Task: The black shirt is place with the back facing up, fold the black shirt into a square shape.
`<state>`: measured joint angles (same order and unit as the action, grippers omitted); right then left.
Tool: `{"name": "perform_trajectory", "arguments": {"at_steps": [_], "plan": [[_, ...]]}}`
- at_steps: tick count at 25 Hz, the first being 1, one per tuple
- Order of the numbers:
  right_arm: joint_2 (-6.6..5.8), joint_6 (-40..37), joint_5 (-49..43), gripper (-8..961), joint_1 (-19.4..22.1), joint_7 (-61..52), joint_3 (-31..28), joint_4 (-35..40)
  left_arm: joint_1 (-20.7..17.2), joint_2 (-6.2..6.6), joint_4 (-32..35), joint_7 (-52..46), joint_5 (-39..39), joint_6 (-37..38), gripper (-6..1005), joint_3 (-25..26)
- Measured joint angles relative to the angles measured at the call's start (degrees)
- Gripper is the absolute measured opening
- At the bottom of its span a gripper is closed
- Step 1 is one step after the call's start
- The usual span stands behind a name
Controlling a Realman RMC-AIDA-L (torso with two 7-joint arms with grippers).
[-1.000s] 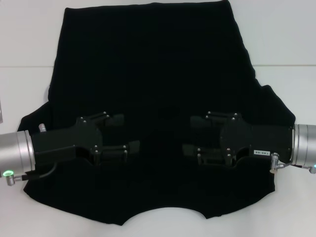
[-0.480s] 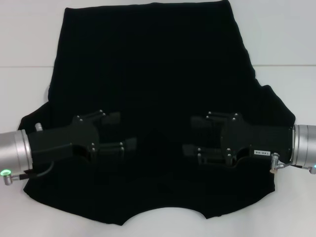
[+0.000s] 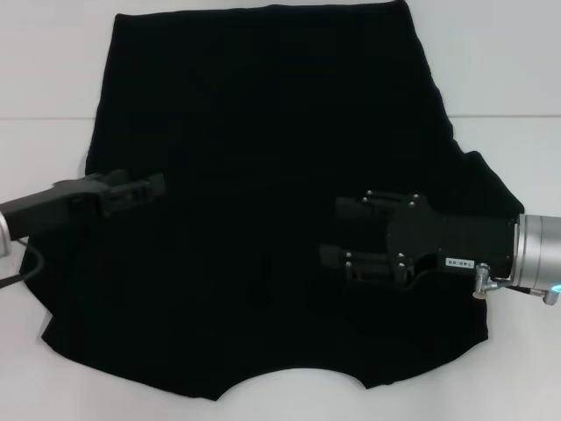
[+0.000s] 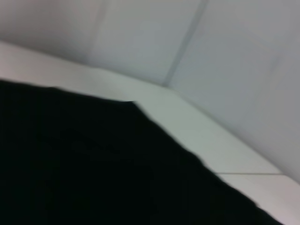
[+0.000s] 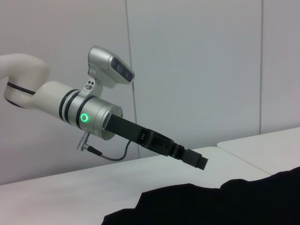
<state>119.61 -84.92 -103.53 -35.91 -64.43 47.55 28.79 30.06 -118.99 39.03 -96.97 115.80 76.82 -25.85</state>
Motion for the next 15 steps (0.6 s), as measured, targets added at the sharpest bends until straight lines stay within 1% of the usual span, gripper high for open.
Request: {"name": "perform_trajectory", "arguments": {"at_steps": [5,8,15], "plan": [[0.18,0.9,0.0,755,-0.5,-0.6,0.0,-0.3,-0.6,0.58,3.5,-9.6,4.5,-4.5,882,0.1],[0.19,1.1,0.2,755,-0.8,-0.6,0.0,-0.5,-0.9,0.96,6.8,-16.7,9.5,-4.6,881,0.1],[0.19,2.0,0.7,755,-0.9,-0.6,0.0,-0.6,-1.8,1.03,12.2,-25.5,17.2,-4.2,880,0.1]]}}
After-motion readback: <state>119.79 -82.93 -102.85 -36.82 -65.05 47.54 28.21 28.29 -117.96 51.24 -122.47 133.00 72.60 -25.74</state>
